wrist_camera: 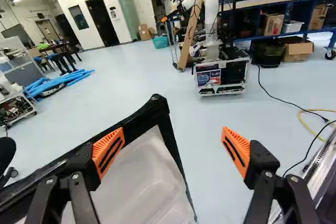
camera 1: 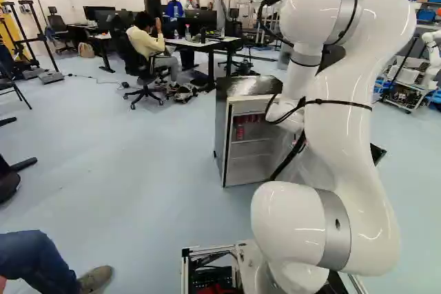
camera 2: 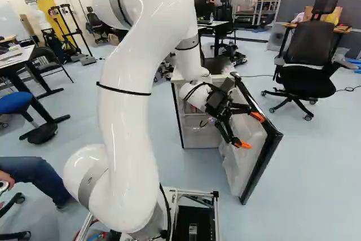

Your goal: Grab a drink from the fridge

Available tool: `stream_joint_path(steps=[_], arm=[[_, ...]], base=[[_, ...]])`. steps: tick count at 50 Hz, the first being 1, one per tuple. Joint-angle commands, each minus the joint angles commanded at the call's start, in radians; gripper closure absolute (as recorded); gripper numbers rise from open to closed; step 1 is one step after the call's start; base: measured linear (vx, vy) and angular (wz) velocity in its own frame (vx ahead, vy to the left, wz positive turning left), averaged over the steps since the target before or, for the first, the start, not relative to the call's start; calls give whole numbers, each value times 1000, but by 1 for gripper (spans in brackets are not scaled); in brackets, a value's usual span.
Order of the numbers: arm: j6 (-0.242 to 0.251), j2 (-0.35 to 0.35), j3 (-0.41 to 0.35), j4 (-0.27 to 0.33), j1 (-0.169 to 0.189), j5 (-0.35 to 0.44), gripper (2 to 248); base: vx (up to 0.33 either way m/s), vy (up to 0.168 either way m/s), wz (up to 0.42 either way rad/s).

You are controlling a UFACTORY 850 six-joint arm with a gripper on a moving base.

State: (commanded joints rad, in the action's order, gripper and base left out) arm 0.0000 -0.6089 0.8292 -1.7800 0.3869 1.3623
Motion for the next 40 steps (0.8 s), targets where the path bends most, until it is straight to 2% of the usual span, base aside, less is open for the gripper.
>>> stream_joint_path(steps=[17,31,40], arm=[[0,-34,78,0,62,-17,3],[0,-34,76,0,61,-19,3],[0,-19,43,19,49,-19,3]], base=[[0,0,0],[0,0,0],[0,0,0]])
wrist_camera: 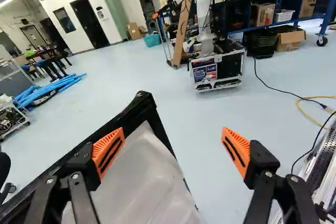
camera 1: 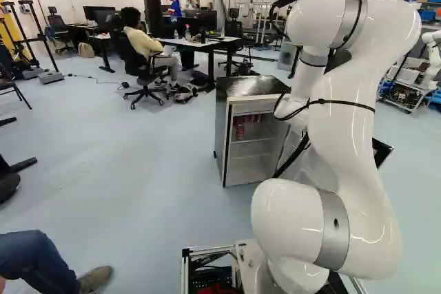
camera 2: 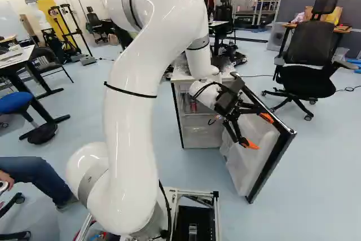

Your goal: Grab a drink from the fridge

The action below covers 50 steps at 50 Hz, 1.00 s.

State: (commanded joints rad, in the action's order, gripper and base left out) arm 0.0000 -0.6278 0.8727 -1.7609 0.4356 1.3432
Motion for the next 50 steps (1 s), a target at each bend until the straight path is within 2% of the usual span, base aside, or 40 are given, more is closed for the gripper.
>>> stream_joint_path(steps=[30,50], arm=[[0,106,-215,299,-83,0,3],[0,182,-348,507,-111,9,3]], base=[[0,0,0],[0,0,0]])
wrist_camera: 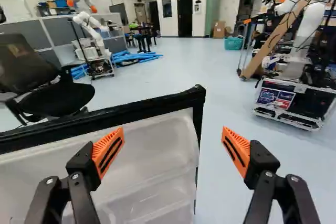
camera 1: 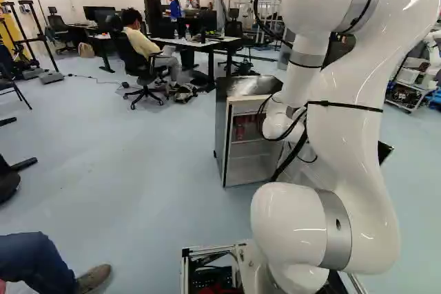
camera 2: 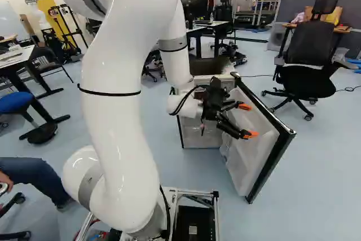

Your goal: Grab a drink from the fridge

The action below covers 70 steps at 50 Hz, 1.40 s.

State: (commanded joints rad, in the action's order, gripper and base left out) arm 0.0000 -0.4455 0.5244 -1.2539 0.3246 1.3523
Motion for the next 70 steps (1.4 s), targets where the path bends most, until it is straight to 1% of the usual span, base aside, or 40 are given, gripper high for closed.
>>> stream_joint_path(steps=[15,52,70], arm=[[0,45,-71,157,12,9,3],[0,149,-217,546,70,32,3],[0,160,-231,735,76,40,3]], base=[[0,0,0],[0,0,0],[0,0,0]])
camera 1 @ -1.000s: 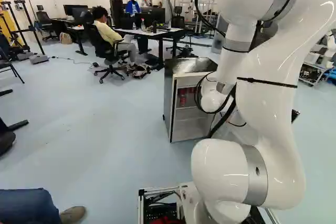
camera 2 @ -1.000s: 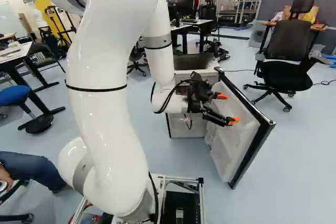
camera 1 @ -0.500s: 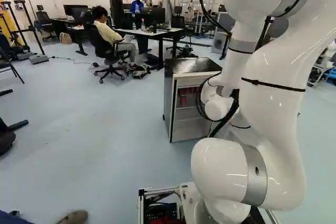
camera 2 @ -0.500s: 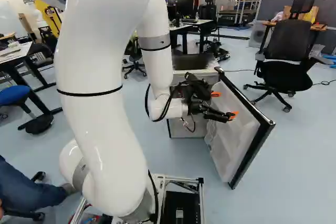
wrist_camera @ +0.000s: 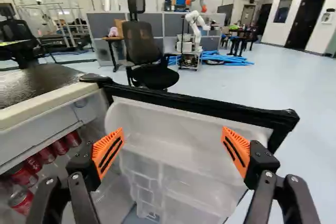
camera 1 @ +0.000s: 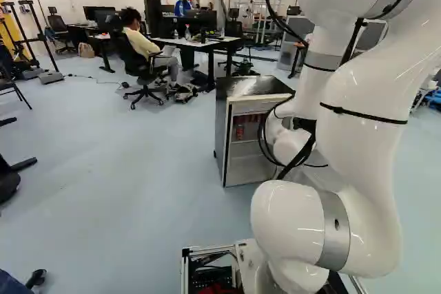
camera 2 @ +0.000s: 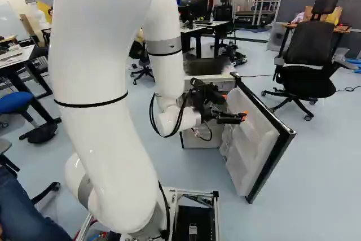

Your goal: Grab a drink from the fridge

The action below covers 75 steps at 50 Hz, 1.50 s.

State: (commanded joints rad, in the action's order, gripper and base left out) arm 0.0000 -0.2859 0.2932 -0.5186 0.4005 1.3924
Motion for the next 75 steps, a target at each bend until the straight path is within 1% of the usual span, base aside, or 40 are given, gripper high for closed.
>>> stream_joint_path(steps=[19,24,57,75], arm=[[0,-1,1,200,2,0,3],[0,-11,6,252,5,0,3],[0,-120,38,599,8,-36,3],[0,-209,97,786,17,-36,3]], base=[[0,0,0],[0,0,0],[0,0,0],[0,0,0]])
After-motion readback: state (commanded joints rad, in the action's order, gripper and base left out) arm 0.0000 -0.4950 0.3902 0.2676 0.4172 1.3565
